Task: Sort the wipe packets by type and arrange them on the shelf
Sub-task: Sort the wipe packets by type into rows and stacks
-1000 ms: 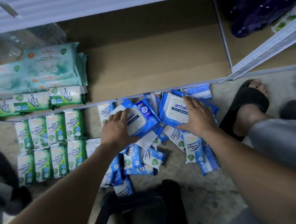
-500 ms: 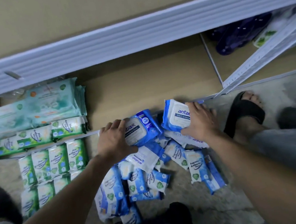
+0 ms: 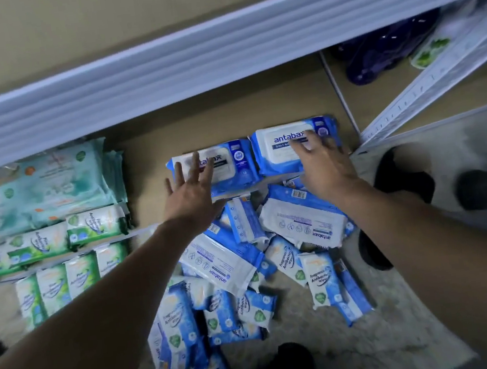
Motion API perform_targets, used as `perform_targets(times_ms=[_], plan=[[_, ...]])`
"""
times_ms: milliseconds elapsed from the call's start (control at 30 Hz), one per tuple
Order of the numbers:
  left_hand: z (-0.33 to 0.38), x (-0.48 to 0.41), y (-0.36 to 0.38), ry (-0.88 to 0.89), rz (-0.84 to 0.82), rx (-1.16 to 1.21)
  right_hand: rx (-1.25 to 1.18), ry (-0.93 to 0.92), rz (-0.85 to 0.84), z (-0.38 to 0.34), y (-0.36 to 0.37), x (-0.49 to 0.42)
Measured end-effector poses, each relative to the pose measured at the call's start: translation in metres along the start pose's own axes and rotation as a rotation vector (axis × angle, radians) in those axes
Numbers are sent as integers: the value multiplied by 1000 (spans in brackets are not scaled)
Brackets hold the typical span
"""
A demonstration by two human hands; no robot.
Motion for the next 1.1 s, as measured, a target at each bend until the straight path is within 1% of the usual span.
perform_targets(times_ms=[100,300,400,500,667,900,1033,1100], plan=[[-10,5,21,-88,6,115,-71,66,-58,3,24,7],[-24,-1,30,-125,153,227,-185,127,20,8,36,-5],[-25,-12,28,-169,208,224,-217,136,33,15,35,-21],[-20,-24,27,-161,257,205,-238,130,47,23,31,-39],[-13,-47,29,-152,267,176,-229,141,59,38,27,-60],[-10,-66,23,-127,237,177,-227,169,16,50,23,-85],[-11,-62,19,-140,204,233,-209,198,-43,43,17,-78],[-11,-56,17,-131,196,245,-188,202,5,38,11,-66]])
Point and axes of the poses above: each hand's wrist, its own x-axis away from the middle knuckle, its own y-axis out of the palm, z = x × y, the point moved 5 cm from there along -x, towards the middle knuckle
